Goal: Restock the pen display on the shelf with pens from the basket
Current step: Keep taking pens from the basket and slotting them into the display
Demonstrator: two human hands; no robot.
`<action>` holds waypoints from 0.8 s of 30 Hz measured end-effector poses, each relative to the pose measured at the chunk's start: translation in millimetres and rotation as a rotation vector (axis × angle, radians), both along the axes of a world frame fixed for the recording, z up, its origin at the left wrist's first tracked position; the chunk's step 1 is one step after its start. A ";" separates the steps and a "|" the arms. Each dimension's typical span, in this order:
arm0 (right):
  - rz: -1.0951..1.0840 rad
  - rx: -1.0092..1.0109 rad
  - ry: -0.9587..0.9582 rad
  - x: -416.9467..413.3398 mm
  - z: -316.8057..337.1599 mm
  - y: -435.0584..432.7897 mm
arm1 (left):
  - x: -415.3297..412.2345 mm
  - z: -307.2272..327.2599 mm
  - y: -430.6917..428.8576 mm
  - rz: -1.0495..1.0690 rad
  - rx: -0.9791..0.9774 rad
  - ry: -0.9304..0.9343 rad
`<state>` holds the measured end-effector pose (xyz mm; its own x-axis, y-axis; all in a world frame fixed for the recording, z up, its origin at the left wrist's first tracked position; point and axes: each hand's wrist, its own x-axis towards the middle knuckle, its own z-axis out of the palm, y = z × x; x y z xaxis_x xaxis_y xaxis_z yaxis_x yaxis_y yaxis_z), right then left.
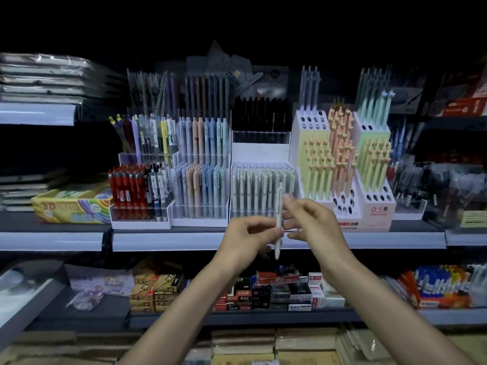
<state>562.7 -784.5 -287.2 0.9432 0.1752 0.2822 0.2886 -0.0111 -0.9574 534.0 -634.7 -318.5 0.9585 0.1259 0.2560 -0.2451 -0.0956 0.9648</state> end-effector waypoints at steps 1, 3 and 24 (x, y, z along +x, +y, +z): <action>0.021 0.023 0.029 0.4 -0.5 -1.4 | -1.1 -0.4 2.6 -0.025 -0.010 0.022; 0.055 0.060 0.069 1.0 -5.3 -5.1 | -3.5 -1.1 5.2 -0.066 -0.024 0.050; -0.116 -0.201 -0.440 80.4 28.5 -1.9 | 75.8 17.3 -13.8 0.371 0.280 -0.175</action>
